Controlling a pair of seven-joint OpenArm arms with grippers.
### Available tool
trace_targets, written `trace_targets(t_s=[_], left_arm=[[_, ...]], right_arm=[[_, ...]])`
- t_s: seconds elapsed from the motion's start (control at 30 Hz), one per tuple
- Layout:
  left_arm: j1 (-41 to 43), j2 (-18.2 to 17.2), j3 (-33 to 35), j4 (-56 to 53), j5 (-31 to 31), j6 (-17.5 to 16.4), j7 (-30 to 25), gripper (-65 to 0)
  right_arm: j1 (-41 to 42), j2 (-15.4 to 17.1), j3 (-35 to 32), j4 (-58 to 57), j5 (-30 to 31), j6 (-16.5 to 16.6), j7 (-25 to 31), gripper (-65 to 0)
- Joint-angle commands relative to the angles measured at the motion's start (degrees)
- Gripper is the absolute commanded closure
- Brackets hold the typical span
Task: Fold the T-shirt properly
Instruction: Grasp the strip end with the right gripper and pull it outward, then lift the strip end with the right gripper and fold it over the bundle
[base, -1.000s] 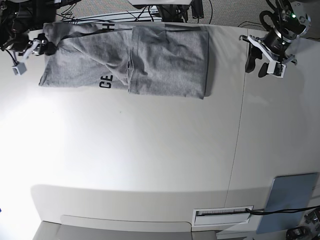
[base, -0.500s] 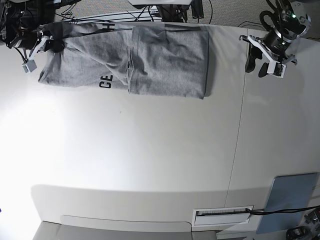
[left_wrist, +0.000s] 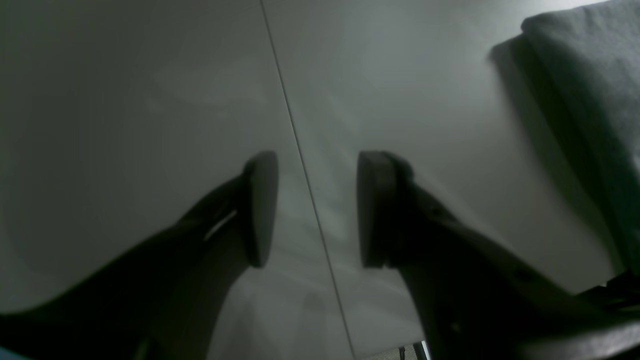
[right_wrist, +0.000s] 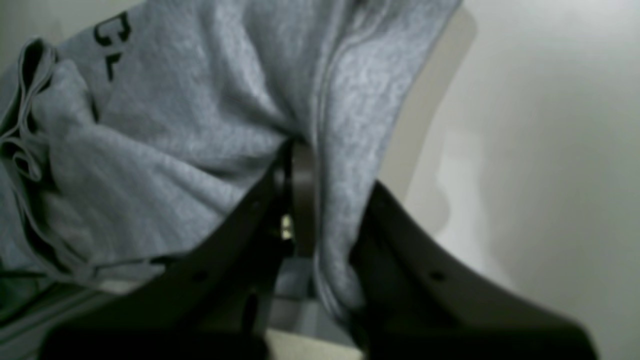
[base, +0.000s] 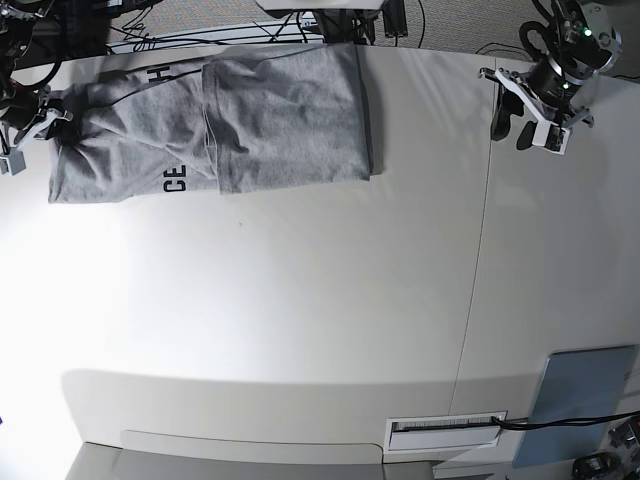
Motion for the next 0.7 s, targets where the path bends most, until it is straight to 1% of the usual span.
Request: trace_targets(t_s=[0.0, 0.13, 0.17, 0.23, 0.3, 0.37, 0.47, 0.53, 0.67], left_arm=[[0.1, -0.5, -0.3, 1.0, -1.0, -0.2, -1.1, -25.6], [0.1, -0.5, -0.3, 1.0, -1.0, -0.1, -1.1, -25.6], [0.1, -0.5, -0.3, 1.0, -1.0, -0.1, -1.2, -25.6], [0.1, -0.4, -0.3, 1.0, -1.0, -0.2, -1.2, -25.6], [0.1, -0.4, -0.3, 1.0, -1.1, -0.1, -1.3, -25.6], [0.1, -0.5, -0.3, 1.0, -1.0, 0.0, -1.3, -25.6], [0.2, -0.5, -0.3, 1.0, -1.0, 0.4, -1.1, -25.6], [0.2, -0.4, -0.3, 1.0, -1.0, 0.4, -1.1, -25.6], [0.2, -0.5, -0.3, 1.0, -1.0, 0.4, -1.1, -25.6]], right_arm=[[0.0, 1.2, 0.6, 2.2, 1.0, 0.1, 0.3, 0.0], [-1.0, -0.3, 0.5, 11.3, 1.0, 0.1, -2.8, 0.0], [-1.0, -1.2, 0.5, 14.6, 1.0, 0.1, -4.6, 0.0], [-1.0, -3.9, 0.5, 21.4, 1.0, -0.9, -8.0, 0.0], [-1.1, -6.6, 0.1, 27.4, 1.0, -2.3, -8.0, 0.0], [-1.7, -8.4, -1.5, 32.5, 1.3, -4.1, -8.0, 0.0], [-2.2, -10.6, -5.4, 39.2, 1.6, -5.2, -8.0, 0.0], [-2.2, -12.6, -8.9, 43.0, -0.8, -5.3, -8.0, 0.0], [-2.2, -16.3, -16.8, 45.7, -5.7, -7.4, -4.4, 0.0]])
